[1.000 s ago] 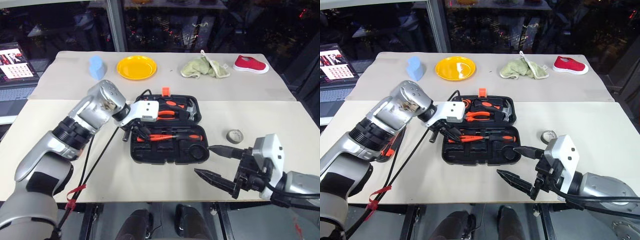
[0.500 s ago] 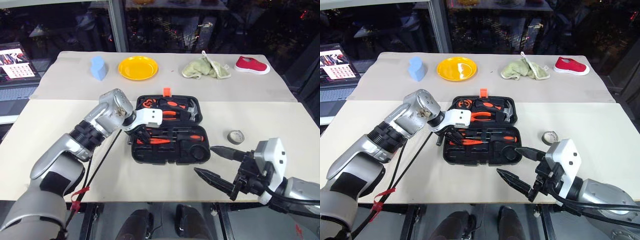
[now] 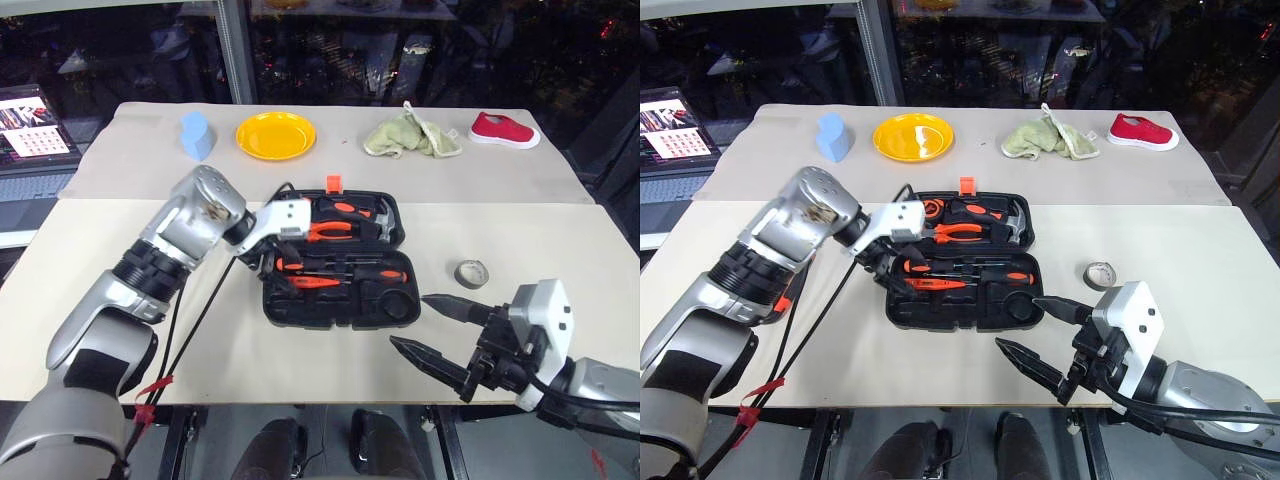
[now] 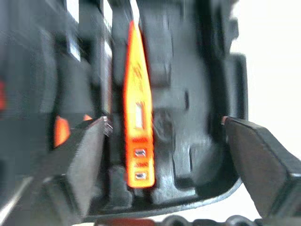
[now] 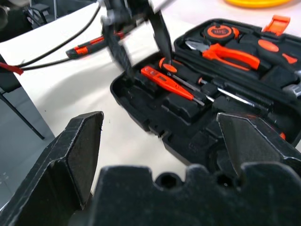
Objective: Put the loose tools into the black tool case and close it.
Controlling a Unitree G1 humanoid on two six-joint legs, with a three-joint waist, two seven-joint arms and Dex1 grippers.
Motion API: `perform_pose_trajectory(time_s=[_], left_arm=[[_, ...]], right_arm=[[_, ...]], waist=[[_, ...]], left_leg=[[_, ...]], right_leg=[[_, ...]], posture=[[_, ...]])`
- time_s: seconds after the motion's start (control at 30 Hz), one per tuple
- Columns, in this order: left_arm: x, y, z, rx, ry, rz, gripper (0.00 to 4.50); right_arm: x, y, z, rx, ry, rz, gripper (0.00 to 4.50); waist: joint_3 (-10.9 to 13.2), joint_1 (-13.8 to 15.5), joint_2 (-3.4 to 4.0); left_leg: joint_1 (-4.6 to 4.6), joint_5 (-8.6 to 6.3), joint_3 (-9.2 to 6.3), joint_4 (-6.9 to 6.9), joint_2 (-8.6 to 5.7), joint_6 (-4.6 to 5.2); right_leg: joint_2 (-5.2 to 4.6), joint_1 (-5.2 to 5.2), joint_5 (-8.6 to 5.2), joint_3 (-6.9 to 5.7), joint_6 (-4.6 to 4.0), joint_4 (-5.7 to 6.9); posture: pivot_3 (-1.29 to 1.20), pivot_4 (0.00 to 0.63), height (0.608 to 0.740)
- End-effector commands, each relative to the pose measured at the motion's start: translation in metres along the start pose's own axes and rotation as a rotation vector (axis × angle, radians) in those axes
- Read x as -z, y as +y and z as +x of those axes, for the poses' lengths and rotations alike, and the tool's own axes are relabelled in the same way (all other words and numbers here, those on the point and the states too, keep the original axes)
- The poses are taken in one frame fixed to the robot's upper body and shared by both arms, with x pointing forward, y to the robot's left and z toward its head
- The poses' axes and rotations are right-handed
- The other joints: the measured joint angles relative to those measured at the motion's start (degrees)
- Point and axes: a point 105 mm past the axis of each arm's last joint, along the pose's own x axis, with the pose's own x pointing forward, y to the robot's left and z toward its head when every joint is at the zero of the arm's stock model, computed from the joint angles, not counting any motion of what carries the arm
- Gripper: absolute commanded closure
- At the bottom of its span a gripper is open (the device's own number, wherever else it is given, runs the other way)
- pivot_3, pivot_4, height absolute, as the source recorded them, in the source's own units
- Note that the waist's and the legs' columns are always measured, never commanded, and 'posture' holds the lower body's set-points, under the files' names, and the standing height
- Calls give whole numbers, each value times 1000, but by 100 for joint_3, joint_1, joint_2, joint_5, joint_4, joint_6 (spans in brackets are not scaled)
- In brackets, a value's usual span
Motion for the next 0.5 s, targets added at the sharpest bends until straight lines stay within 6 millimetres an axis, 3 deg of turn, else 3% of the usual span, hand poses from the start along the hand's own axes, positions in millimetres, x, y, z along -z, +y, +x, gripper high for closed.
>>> perform_pose_trajectory(time_s=[0.03, 0.27, 0.5], left_arm=[[-10, -5, 1, 2, -168, 35, 2067], [9, 0, 13, -66, -284, 66, 4450], [14, 8, 22, -108, -331, 58, 4450]], right_arm=[[-9, -2, -3, 1, -36, -36, 0], [-10, -7, -5, -5, -22, -40, 0], [-9, -8, -6, -13, -11, -31, 0]], waist=[[0, 1, 0], [0, 14, 0], [0, 31, 0]], left_leg=[[4, 0, 0, -1, 0, -1], [3, 11, -1, -2, 0, -20], [4, 1, -1, -2, 0, -3]], right_leg=[[0, 5, 0, 0, 0, -1], [-4, 5, 1, 1, -2, -3], [-4, 7, 2, -1, -1, -4]], posture=[[0, 150, 740], [0, 150, 740], [0, 150, 740]])
